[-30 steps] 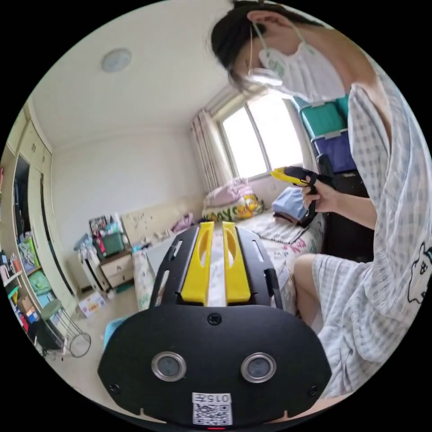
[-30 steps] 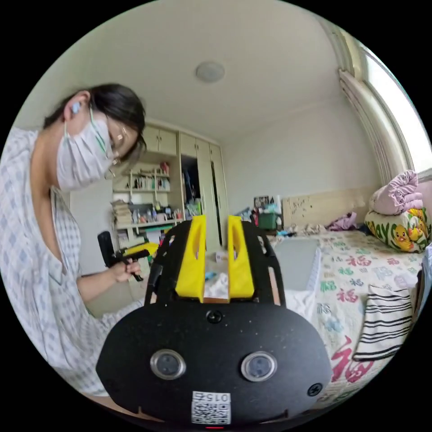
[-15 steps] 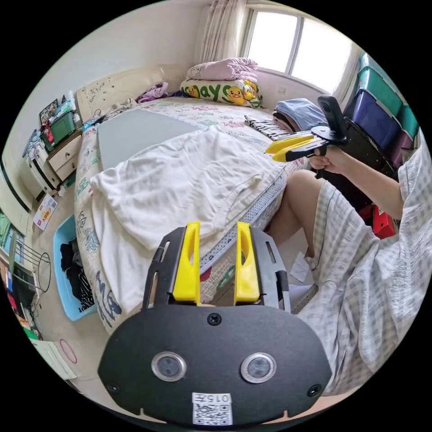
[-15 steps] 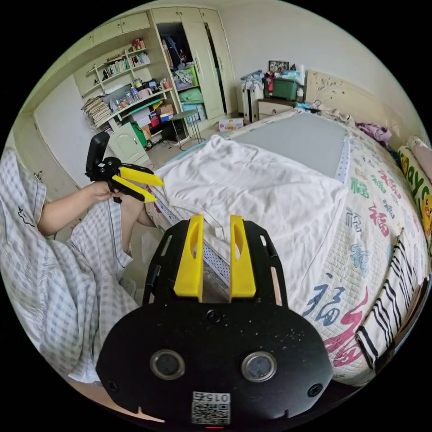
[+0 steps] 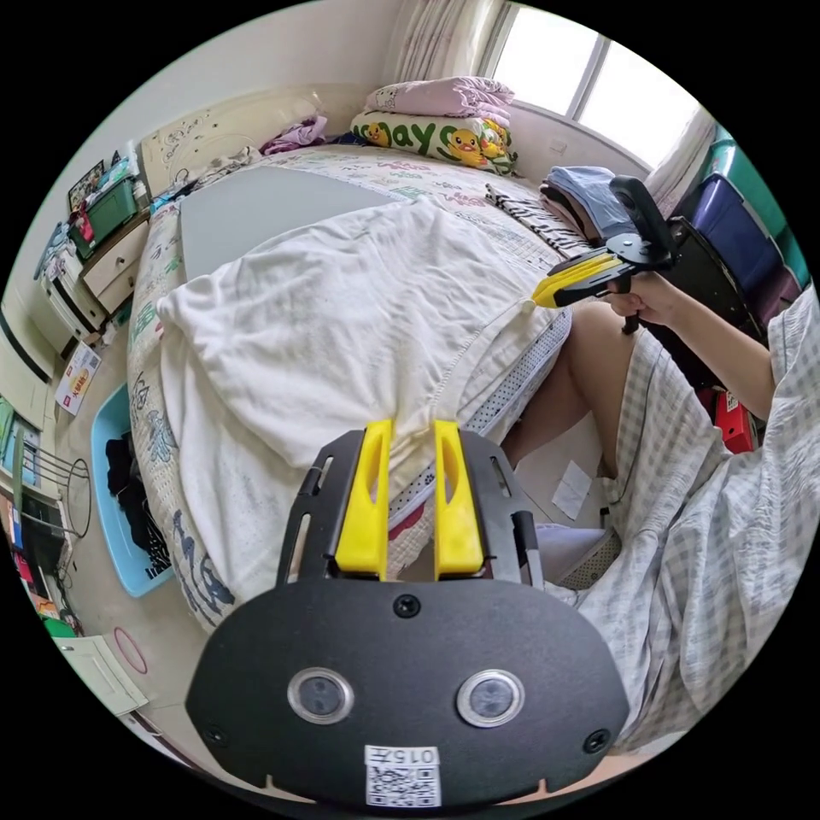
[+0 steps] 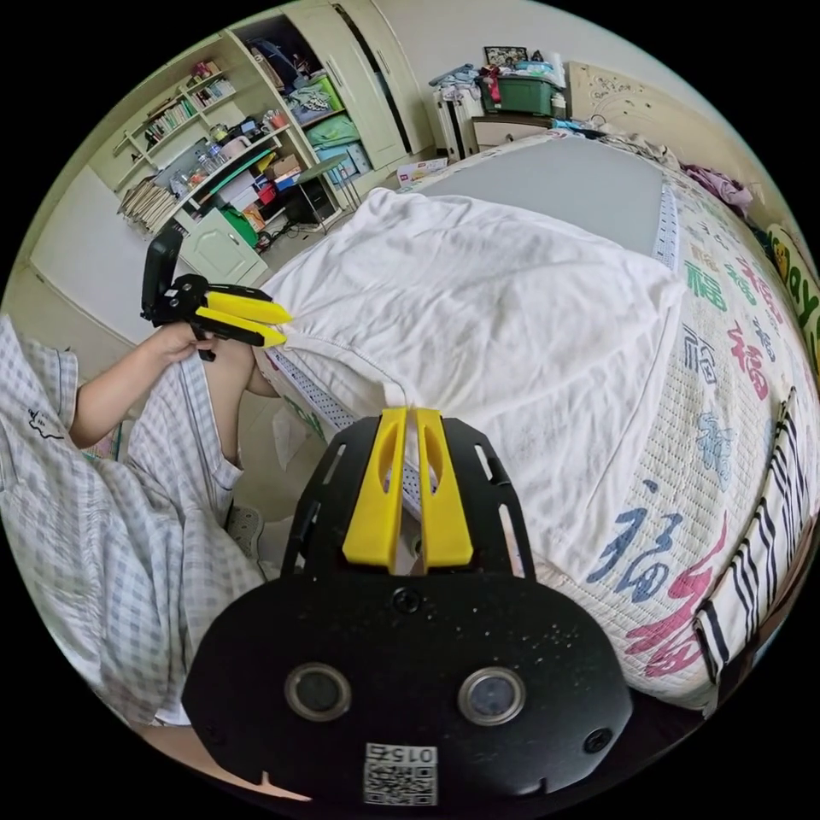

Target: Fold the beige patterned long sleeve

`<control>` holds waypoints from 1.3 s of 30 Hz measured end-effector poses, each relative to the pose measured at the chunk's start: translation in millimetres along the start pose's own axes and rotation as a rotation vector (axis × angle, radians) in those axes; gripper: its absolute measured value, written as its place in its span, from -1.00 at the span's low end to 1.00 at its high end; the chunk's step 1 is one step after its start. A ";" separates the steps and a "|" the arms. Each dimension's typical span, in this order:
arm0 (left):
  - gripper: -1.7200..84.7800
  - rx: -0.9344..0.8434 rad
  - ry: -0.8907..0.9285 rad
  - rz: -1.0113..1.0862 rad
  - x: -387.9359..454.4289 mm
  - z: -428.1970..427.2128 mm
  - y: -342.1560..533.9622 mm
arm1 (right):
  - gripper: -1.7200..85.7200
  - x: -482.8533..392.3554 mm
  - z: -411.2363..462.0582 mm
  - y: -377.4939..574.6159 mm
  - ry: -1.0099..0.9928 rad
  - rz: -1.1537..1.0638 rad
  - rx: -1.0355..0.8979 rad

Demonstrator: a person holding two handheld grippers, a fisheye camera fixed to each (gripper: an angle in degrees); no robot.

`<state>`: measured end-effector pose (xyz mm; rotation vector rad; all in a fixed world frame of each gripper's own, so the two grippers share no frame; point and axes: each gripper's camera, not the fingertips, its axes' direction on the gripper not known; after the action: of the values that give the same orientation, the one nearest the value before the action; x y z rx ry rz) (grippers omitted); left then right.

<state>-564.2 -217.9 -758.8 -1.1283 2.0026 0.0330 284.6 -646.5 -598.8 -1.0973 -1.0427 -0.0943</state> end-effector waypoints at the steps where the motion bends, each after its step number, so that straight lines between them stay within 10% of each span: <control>1: -0.77 -0.001 -0.009 0.010 0.0 1.2 -2.1 | -0.94 -0.2 1.4 -2.1 0.023 0.003 0.011; 9: -0.82 -0.023 -0.041 0.033 -4.0 11.1 -14.5 | -0.73 6.0 19.3 -13.2 0.034 0.040 0.029; 27: -0.96 0.044 0.000 0.017 -66.2 6.1 -38.4 | -0.97 56.8 40.5 -26.0 -0.047 0.088 0.050; 39: -0.85 0.796 0.078 -0.558 -305.0 -77.8 -221.4 | -0.92 198.8 -77.2 -288.2 0.200 0.308 0.592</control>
<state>-373.3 -166.6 -428.6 -1.0918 1.4537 -1.0102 290.0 -768.7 -261.8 -0.6762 -0.6471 0.3286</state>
